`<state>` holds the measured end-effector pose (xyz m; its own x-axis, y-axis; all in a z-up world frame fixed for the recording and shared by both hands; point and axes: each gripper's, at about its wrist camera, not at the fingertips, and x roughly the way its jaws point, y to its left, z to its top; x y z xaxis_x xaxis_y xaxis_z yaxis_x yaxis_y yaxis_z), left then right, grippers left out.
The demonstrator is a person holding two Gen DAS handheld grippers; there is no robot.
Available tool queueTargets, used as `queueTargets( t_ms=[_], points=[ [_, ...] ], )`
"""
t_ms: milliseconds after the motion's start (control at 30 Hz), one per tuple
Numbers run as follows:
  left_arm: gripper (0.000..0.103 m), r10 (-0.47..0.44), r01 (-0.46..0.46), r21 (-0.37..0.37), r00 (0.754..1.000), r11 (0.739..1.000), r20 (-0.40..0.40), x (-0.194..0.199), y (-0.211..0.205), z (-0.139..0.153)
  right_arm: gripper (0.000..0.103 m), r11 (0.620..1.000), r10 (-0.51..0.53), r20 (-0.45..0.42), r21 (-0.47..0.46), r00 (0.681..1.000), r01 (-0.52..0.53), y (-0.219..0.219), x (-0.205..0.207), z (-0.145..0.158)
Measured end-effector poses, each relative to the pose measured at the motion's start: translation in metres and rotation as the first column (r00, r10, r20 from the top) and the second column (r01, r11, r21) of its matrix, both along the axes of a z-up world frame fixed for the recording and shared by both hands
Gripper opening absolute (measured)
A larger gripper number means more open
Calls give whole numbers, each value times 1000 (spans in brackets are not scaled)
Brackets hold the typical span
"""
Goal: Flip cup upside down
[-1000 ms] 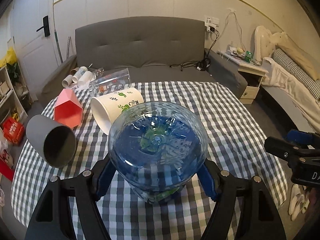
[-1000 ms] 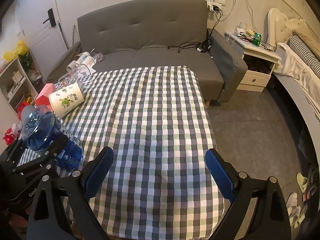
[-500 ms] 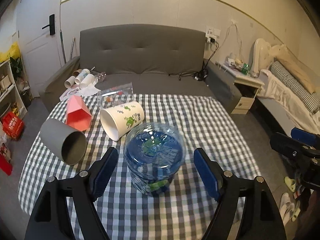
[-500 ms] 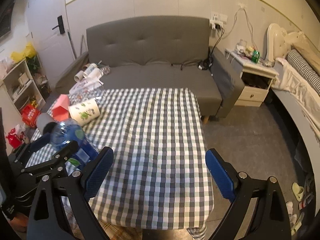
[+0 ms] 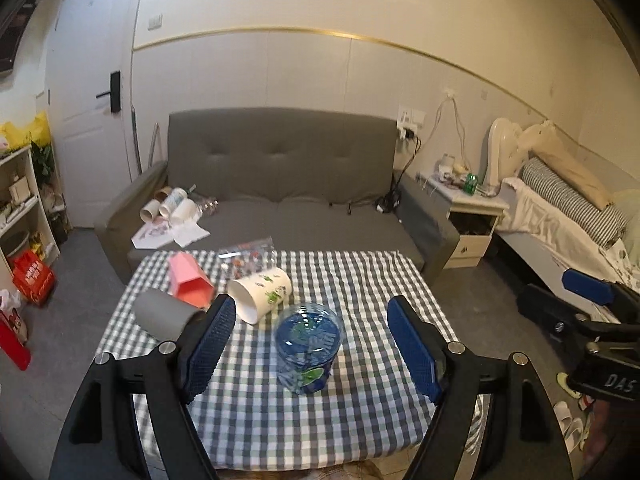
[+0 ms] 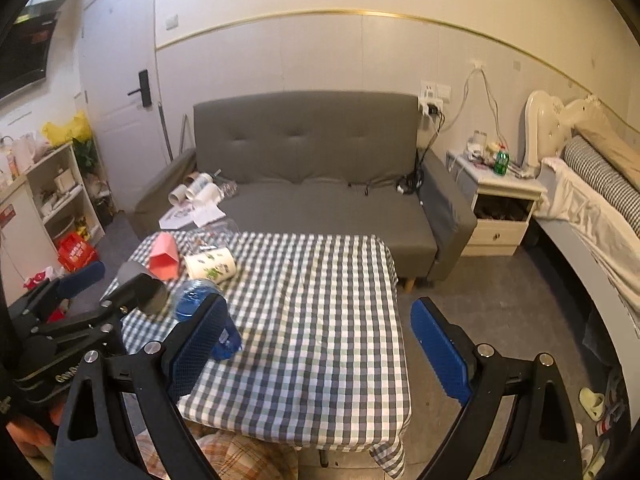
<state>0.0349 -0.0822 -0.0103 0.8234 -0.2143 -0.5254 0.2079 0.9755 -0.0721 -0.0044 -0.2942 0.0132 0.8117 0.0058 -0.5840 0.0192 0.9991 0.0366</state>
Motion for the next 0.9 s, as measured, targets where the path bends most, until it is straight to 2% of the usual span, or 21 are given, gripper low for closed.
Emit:
queueTargets(
  t_ms=[133,233,467,600,633,700,800,833,900],
  points=[
    [81,17,-17,17,1000,1000,21,-21,16,5,93,1000,28,26,-3,999,-28,14,-13,0],
    [81,37,-37,19,999,999,15,-34,28,-1,93,998,59,37,3,998,-60,28,-21,-15],
    [81,91,-92,60,996,994,19,-55,49,-36,93,996,90,50,20,995,-91,54,-32,-62],
    [81,97,-98,27,995,995,22,-63,54,-55,93,995,103,46,-13,994,-103,65,-35,-87],
    [82,98,-99,26,995,995,32,-65,54,-57,93,995,104,47,-11,993,-103,66,-36,-91],
    [93,99,-101,37,994,994,42,-66,53,-60,94,996,94,39,9,995,-94,64,-35,-97],
    [94,95,-98,41,994,994,61,-68,52,-59,97,995,85,37,40,996,-86,59,-34,-99],
    [95,98,-101,45,993,994,66,-69,52,-58,101,996,80,43,46,996,-82,58,-34,-99],
    [103,104,-107,41,992,993,68,-67,52,-57,103,995,77,59,59,995,-80,56,-37,-98]
  ],
)
